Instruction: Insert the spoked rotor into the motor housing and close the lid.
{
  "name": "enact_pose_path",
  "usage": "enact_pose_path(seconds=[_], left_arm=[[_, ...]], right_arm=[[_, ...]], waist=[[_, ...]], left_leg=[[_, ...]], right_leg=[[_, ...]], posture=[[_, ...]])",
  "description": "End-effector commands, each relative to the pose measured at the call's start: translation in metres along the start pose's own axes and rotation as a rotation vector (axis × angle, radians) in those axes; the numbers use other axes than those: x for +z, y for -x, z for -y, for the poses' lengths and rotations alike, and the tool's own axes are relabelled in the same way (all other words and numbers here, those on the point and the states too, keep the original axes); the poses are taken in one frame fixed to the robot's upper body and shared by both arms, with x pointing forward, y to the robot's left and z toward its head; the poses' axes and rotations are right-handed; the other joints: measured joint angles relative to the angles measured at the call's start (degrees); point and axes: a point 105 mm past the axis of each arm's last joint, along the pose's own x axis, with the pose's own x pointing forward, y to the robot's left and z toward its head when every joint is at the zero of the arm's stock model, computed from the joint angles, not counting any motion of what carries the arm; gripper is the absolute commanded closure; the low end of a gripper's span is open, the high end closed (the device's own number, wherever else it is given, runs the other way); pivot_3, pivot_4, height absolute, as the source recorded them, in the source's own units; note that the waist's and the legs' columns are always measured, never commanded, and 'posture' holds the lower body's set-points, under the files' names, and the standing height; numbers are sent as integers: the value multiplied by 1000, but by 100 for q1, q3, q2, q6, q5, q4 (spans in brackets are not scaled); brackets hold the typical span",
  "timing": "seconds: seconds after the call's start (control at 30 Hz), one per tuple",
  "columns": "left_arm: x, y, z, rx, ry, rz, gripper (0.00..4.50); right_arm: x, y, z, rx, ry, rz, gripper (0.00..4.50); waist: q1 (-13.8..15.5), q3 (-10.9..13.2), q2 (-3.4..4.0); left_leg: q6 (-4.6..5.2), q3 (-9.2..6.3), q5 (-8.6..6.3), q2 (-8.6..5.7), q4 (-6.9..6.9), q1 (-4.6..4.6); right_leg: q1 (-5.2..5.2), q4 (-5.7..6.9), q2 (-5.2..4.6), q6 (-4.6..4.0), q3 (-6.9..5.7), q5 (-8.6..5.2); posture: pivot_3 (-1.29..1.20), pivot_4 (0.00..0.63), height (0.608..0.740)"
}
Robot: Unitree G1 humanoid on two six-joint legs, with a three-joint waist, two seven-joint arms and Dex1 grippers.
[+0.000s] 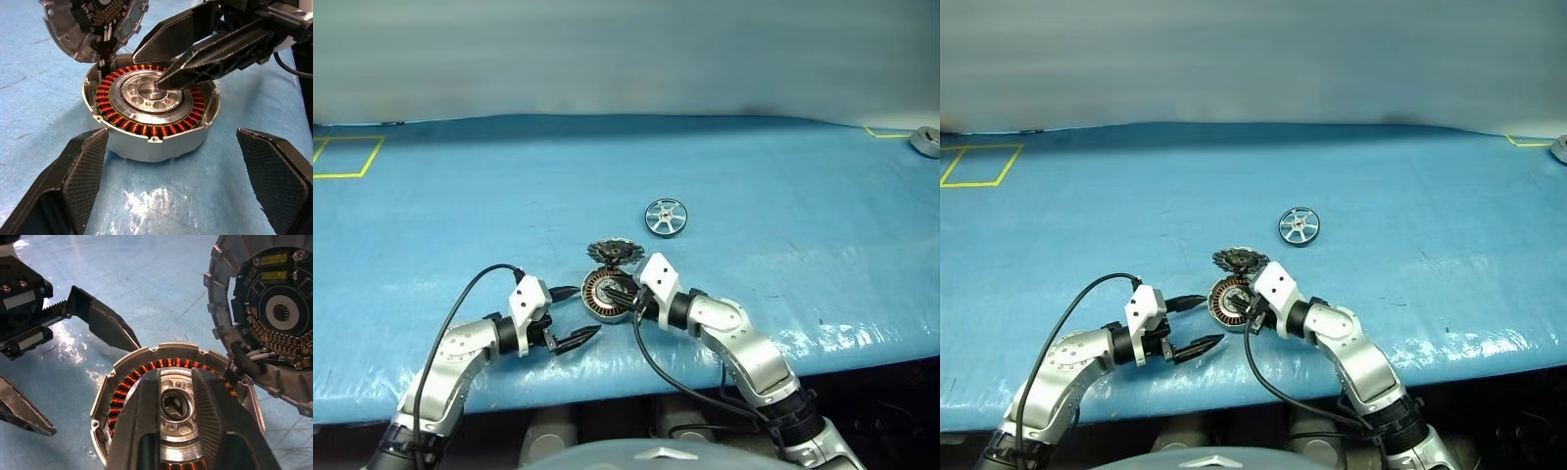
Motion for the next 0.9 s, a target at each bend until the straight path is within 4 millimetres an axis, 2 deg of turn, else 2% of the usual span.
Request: enact_pose_path(seconds=[0.03,0.6,0.9], left_arm=[[6,-1,1,-15,-30,22,0],[3,0,-1,-11,-22,16,0],[1,0,-2,-7,-23,4,0]], right_arm=[[10,-1,3,-21,24,46,4464],[-14,-8,0,23,99,-76,4464],[-25,-11,-5,78,252,-144,4464]], waist=[[-1,0,0],[-5,0,0],[-15,0,0]], left_leg=[[0,0,0,0,0,0],[0,0,0,0,0,1],[0,1,0,1,0,10]], right_leg=[[0,0,0,0,0,0],[1,0,0,0,0,0],[5,1,1,0,0,0]], posture=[[0,150,740],[0,150,740],[0,150,740]])
